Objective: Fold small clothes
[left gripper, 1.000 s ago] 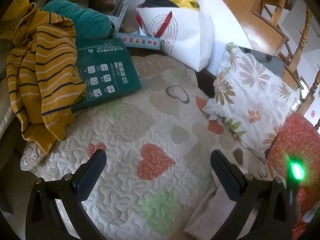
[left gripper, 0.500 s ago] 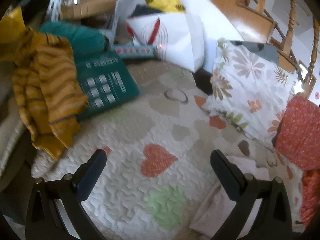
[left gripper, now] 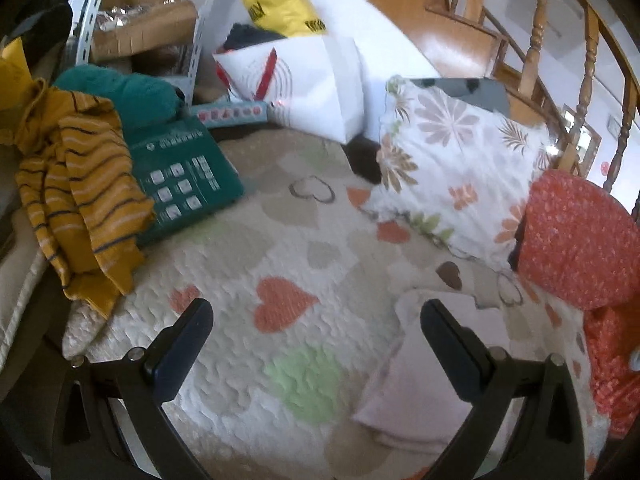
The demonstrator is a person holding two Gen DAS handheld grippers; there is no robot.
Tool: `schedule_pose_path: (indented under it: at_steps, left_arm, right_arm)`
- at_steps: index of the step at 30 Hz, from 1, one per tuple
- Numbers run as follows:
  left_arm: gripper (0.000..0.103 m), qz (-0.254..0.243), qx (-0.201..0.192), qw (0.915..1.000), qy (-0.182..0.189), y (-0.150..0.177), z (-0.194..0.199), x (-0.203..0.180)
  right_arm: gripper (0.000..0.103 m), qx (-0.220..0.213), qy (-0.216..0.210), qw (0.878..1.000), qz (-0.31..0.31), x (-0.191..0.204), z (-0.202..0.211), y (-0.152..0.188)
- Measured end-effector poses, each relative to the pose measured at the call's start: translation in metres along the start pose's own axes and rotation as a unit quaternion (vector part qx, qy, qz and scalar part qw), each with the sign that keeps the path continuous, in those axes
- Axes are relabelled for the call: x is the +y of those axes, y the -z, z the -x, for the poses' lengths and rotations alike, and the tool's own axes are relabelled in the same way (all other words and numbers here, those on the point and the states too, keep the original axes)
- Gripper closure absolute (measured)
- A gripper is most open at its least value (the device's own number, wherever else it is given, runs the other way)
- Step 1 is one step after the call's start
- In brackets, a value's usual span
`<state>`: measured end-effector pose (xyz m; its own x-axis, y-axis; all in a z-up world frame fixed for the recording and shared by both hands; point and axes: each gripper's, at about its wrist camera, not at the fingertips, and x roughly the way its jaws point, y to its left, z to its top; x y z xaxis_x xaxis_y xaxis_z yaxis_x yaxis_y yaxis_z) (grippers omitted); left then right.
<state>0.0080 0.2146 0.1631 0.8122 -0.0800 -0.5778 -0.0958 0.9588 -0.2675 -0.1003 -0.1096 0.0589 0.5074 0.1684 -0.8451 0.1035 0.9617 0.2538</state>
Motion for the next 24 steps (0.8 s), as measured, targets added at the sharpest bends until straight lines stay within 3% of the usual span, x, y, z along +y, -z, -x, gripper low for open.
schedule_pose_path:
  at_steps: [5,12,24]
  left_arm:
    - [0.000,-0.014,0.004,0.9998,-0.012,0.007,-0.004,-0.013]
    - [0.000,-0.064,0.062,0.9956,-0.028,0.029,-0.037,-0.041]
    - [0.000,-0.113,0.147,0.9827,-0.003,0.073,-0.077,-0.082]
  right_arm:
    - [0.045,0.000,0.002,1.000,0.011,-0.003,-0.009,0.002]
    - [0.043,-0.001,-0.002,1.000,-0.005,-0.021,-0.024,-0.003]
    - [0.039,0.008,0.018,1.000,0.012,-0.053,-0.040,-0.022]
